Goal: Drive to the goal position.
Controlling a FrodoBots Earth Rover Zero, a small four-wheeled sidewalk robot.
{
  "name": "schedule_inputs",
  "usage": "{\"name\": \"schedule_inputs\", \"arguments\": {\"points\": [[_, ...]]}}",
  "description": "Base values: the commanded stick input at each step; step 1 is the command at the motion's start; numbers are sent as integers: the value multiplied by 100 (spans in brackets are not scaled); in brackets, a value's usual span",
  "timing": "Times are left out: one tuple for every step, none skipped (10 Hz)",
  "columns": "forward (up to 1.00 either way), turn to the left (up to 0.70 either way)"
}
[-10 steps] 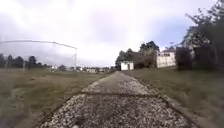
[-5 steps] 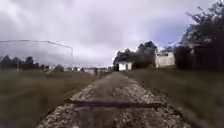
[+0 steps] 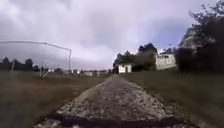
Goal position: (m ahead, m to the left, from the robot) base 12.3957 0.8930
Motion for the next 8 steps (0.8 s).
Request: {"name": "schedule_inputs", "arguments": {"points": [[99, 0], [99, 0], [99, 0], [99, 0], [99, 0], [99, 0], [99, 0], [99, 0]]}}
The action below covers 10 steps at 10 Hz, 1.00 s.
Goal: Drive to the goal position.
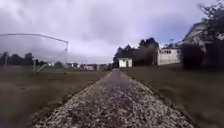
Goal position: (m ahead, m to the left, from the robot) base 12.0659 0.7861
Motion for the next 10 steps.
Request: {"name": "schedule_inputs", "arguments": {"points": [[99, 0], [99, 0], [99, -2], [99, -9], [99, -27], [99, -25], [99, -8], [99, -3], [99, 0], [99, 0]]}}
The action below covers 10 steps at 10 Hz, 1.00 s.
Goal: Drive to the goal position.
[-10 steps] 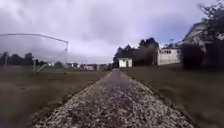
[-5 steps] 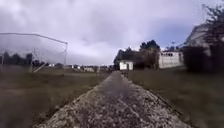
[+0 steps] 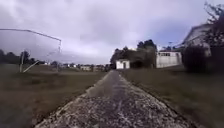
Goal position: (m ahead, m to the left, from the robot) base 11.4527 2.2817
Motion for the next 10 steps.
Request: {"name": "schedule_inputs", "arguments": {"points": [[99, 0], [99, 0], [99, 0], [99, 0], [99, 0], [99, 0], [99, 0], [99, 0], [99, 0], [99, -5]]}}
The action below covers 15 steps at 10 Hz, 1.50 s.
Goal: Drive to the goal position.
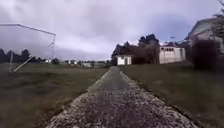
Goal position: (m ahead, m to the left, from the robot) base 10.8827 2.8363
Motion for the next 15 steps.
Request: {"name": "schedule_inputs", "arguments": {"points": [[99, -16], [99, -37], [99, -36], [99, -25], [99, -13], [99, 0], [99, 0], [99, 0], [99, 0], [99, 0], [99, 0], [99, 0], [99, 0], [99, 0], [99, 0]]}}
